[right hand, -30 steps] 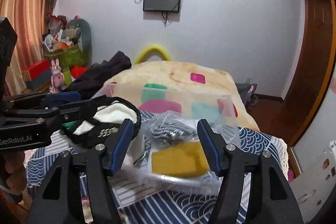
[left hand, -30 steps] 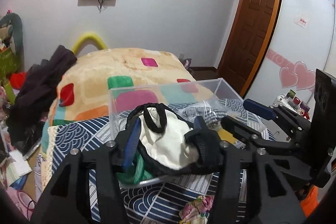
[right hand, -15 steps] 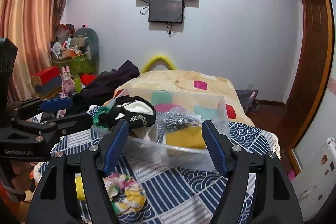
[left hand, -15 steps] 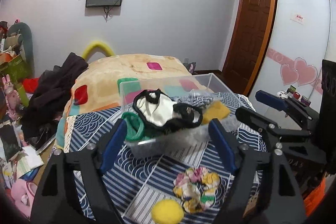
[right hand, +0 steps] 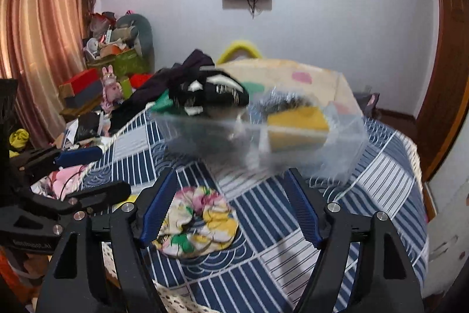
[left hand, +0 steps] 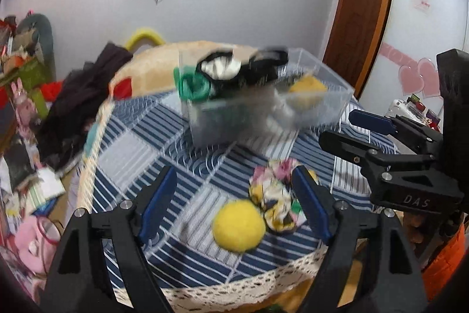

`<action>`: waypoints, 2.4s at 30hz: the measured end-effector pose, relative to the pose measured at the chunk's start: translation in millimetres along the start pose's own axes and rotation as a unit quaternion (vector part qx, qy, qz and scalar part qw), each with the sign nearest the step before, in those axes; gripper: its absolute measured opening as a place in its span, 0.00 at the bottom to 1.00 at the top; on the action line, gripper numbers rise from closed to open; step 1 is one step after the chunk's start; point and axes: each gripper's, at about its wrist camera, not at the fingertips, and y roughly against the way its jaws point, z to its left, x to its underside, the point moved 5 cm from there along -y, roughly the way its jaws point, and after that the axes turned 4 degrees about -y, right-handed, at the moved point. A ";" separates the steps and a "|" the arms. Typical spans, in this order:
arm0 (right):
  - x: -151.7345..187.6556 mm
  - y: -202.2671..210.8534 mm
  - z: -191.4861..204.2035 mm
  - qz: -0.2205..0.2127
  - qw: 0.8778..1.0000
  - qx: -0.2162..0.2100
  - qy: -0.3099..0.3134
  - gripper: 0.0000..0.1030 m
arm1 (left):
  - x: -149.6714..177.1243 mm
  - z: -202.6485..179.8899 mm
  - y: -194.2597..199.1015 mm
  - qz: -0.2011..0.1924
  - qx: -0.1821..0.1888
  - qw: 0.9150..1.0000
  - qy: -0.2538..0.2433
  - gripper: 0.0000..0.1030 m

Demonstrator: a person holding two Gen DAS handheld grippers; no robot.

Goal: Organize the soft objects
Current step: 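Grasp the yellow felt ball with the left gripper while the right grasps the floral scrunchie, then place the felt ball and scrunchie into the clear box, release both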

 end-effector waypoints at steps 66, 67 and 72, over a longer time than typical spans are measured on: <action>-64.7 -5.1 -36.3 -0.078 0.996 0.016 -0.045 0.14 | -107.1 -39.9 -47.9 -0.058 0.034 0.998 -0.019 0.43; -64.7 -8.1 -37.4 -0.075 0.996 0.012 -0.047 0.14 | -108.7 -36.8 -55.4 -0.052 0.033 0.998 -0.016 0.43; -63.8 -24.9 -43.3 -0.053 0.997 -0.004 -0.060 0.14 | -109.4 -27.8 -90.6 -0.009 0.027 1.000 -0.013 0.43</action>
